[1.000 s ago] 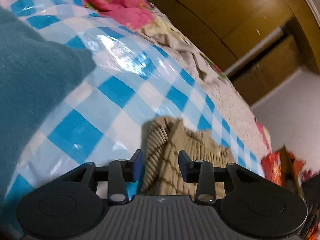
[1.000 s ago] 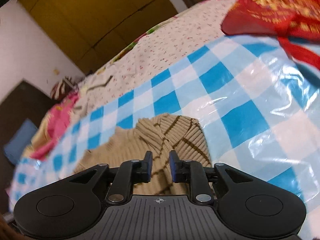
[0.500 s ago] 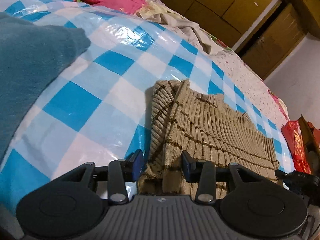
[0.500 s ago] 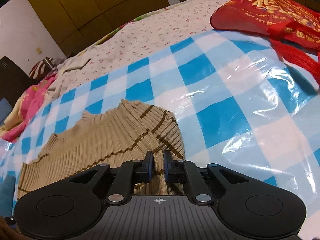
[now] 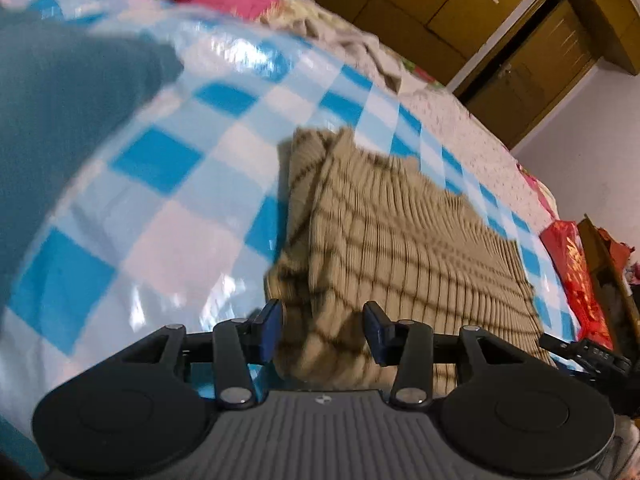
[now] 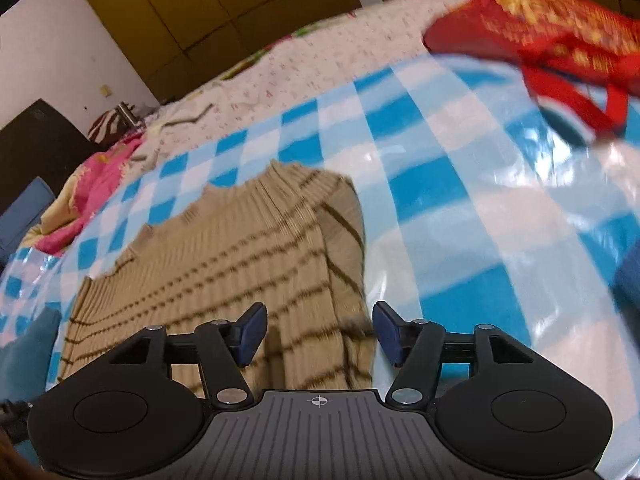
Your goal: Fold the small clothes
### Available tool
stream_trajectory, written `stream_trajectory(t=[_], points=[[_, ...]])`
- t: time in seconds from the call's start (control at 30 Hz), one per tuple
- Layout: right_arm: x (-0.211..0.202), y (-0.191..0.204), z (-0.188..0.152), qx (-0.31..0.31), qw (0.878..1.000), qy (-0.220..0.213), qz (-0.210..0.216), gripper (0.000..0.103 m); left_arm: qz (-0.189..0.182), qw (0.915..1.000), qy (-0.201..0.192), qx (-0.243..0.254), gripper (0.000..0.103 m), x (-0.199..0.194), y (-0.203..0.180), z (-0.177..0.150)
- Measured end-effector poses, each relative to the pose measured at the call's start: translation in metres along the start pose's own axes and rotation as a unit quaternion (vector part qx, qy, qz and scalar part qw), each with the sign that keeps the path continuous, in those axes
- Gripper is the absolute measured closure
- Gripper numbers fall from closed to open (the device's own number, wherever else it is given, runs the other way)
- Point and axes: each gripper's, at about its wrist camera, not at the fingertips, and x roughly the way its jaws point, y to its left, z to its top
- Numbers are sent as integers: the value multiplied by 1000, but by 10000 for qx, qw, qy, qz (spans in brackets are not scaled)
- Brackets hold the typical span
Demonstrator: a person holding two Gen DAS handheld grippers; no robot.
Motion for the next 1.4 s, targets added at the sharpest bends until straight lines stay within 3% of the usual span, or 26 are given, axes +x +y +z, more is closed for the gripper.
stream_trajectory(t=[0.17,0.33,0.47,0.5,0.53,0.57,0.6,0.63,0.73,1.17,1.4], points=[[14,-13,-8,305,9988,225,313,39,-80,10000,47,5,45,5,1,-3],[8,-14,-12,354,9958,493,690,39,-307,9994,129,115,42,0,0,-6],[5,-13,-24,229,9949,569,804,41,-227,9995,222,68,43,10,-1,-6],[7,-13,-24,291,9951,569,757,43,-196,9995,247,93,47,11,-3,-4],[9,-12,-24,338,9951,582,719,53,-116,9994,280,185,61,11,-6,-4],[9,-11,-22,343,9953,608,674,67,17,9989,345,317,68,10,-8,-4],[9,-10,-22,369,9946,675,690,73,62,9984,405,378,73,9,-8,-5],[8,-11,-22,440,9933,743,773,79,36,9984,448,349,75,7,-6,-6],[0,-11,-28,310,9934,821,744,83,-36,9983,559,167,78,0,4,-12],[-79,-21,-94,453,9870,1421,604,84,111,9938,1036,383,75,-61,6,-71],[-103,-6,-98,106,9930,1132,324,78,276,9962,718,408,74,-86,-1,-78]])
